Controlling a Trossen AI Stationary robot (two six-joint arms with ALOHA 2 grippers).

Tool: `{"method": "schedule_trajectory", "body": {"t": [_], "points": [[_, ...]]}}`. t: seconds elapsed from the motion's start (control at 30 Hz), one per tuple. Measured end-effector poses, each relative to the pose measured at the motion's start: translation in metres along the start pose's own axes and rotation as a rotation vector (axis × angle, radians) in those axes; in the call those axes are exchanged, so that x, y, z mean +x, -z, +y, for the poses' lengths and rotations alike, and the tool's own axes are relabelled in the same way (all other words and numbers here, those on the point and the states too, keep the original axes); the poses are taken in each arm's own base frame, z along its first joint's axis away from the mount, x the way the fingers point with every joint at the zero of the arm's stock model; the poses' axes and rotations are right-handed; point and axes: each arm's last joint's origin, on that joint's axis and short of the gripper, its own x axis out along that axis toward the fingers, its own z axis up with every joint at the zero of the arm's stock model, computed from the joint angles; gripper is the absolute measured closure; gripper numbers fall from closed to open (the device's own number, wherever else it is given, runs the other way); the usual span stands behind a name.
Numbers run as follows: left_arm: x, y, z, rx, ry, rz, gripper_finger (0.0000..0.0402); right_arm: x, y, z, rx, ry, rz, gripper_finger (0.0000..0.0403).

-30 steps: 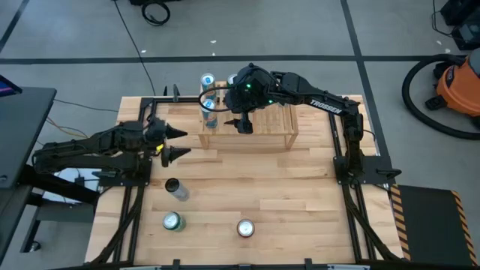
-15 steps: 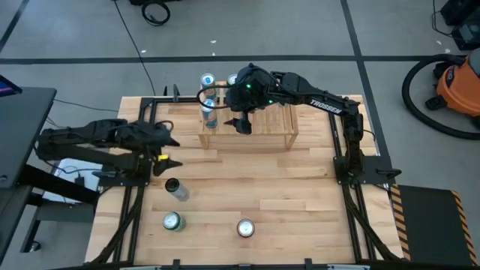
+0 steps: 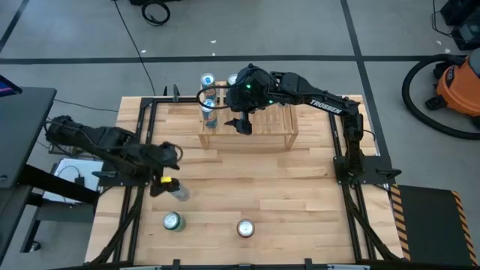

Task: Place canned beverage on shelf
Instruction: Put the green soda can on the shelf aligned with the other green soda can

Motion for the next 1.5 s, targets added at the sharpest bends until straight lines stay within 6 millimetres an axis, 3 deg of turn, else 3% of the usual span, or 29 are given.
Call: {"method": "schedule_trajectory", "body": {"t": [0.73, 1.13, 1.5], "points": [[0.063, 0.041, -0.064, -0.252, -0.063, 0.38, 0.0002, 0.0, 0.003, 0.002, 0.098, -0.01, 0.035, 0.0025], [0.09, 0.064, -0.089, -0.272, -0.115, 0.453, 0.0002, 0.002, 0.001, 0.027, 0.107, -0.06, 0.061, 0.0025], [0.121, 0.073, -0.095, -0.262, -0.213, 0.492, 0.0002, 0.002, -0.004, 0.049, 0.127, -0.099, 0.06, 0.0025]]}}
